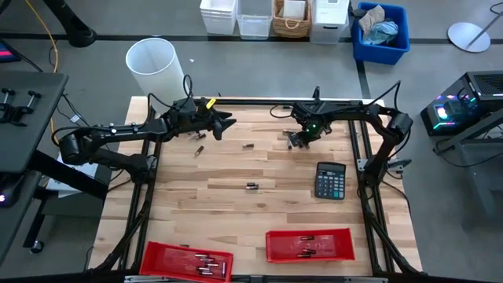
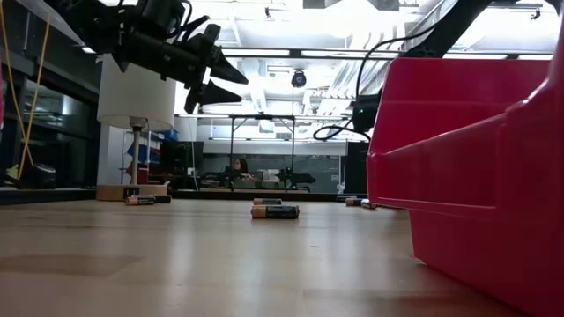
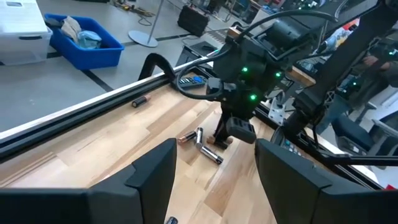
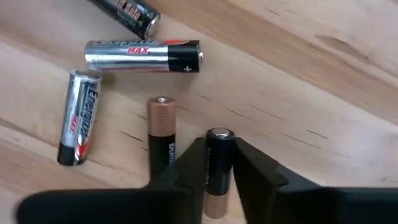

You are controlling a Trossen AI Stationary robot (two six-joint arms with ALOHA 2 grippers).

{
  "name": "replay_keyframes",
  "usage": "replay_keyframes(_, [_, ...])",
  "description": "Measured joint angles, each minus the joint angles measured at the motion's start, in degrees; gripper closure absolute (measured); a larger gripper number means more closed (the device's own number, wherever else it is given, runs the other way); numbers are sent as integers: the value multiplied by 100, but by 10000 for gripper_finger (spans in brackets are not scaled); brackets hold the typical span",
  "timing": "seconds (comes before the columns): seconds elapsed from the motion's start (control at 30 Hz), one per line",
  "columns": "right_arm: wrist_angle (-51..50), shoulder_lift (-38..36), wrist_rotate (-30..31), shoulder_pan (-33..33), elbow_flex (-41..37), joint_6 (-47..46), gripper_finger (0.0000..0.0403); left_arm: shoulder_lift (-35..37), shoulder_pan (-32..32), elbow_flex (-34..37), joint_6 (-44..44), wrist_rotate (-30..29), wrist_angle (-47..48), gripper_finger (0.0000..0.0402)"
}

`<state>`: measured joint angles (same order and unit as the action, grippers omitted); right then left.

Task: Sort batteries
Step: Put the black-brown battery into the right red bin

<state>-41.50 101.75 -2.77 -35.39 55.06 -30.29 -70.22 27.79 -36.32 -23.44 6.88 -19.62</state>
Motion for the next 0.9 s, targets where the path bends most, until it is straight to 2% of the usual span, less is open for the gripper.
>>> replay_keyframes(0.07, [-25,-29,15,14,-16,159,366,0,0,0,0,-17,-2,190])
replay_keyframes(0.1, [-39,-59,15,24,-26,273,370,0,0,0,10,-19,-2,190])
replay_keyframes(0.23, [-412,-461,2,107,-26,568,370,0,0,-4,129,-36,-2,190])
replay_keyframes(0.33, [-791,-1139,-5,303,95,722,370,0,-1,-4,89,-224,2,190])
replay_keyframes(0.43, [-1119,-1905,-594,708,76,828,370,0,18,-4,44,-406,3,190])
replay_keyframes(0.53, [-795,-2613,-1624,1471,100,234,370,0,42,-4,106,-469,0,190])
replay_keyframes(0.63, [-309,-3106,-2274,2657,100,-427,370,0,74,-4,121,-489,2,190])
replay_keyframes(0.77, [599,-3194,-2381,4348,100,-1601,370,0,75,-4,105,-590,1,190])
replay_keyframes(0.9, [1509,-2707,-2282,5540,100,-2703,370,0,74,-4,105,-602,0,190])
